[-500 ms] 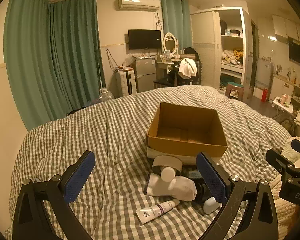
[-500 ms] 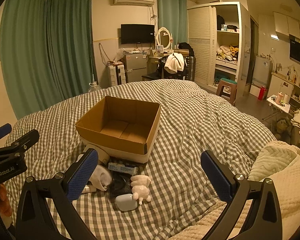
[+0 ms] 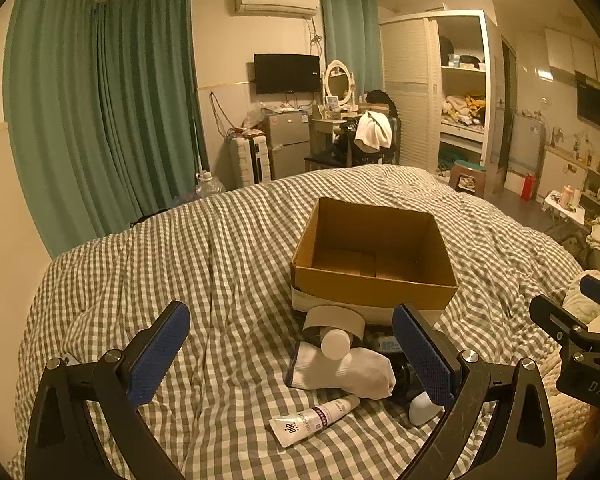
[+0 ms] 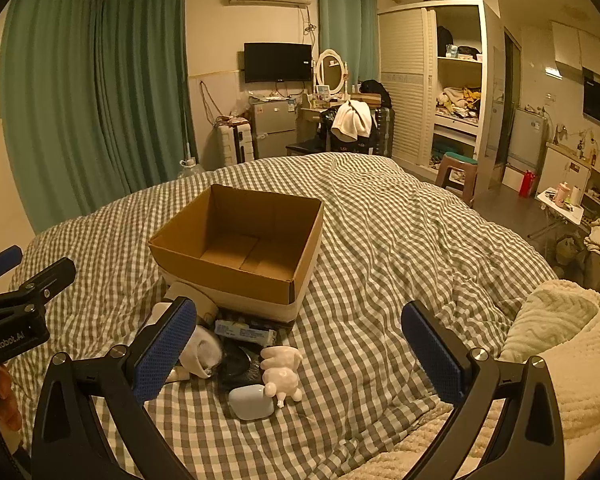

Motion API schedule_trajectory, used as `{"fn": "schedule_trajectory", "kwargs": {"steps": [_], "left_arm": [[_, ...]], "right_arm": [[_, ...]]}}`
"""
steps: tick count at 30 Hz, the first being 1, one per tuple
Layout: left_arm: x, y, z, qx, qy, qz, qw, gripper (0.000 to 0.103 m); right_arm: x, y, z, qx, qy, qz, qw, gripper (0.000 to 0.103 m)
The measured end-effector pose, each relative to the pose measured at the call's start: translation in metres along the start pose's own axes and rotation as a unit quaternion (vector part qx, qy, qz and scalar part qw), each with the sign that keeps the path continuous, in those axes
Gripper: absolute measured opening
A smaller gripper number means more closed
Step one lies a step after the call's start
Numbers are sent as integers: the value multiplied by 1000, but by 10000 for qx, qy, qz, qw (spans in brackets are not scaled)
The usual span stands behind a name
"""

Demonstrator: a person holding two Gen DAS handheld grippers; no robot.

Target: Organize objects

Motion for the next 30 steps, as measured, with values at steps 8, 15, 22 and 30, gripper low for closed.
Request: {"fn": "schedule_trajectory", "kwargs": {"steps": [8,15,22,30], "left_arm": [[-1,10,-29,288,55,-29,9996,103],[-1,18,-54,513,16,18,9987,103],[-2,26,-74,721,51,18,9974,103],[-5,25,-73,772,139,-39,9969,103]], "right_arm": [[3,0,-20,162,-65,21,9998,103],[-1,4,-40,364,-133,17,9992,103],[-4,8,-58,495,-197,-43,9986,103],[0,2,-59,494,-181,-4,9986,103]]}}
Point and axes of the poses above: each gripper's, at about its wrist camera, not at the fingertips, and z roughly against the way its jaws point, x to its left, y to its underside, the point moved 1 cm from there along -z, roughly the way its jaws point, and after that the axes turned 7 degrees about z, right-handed, at the moved point
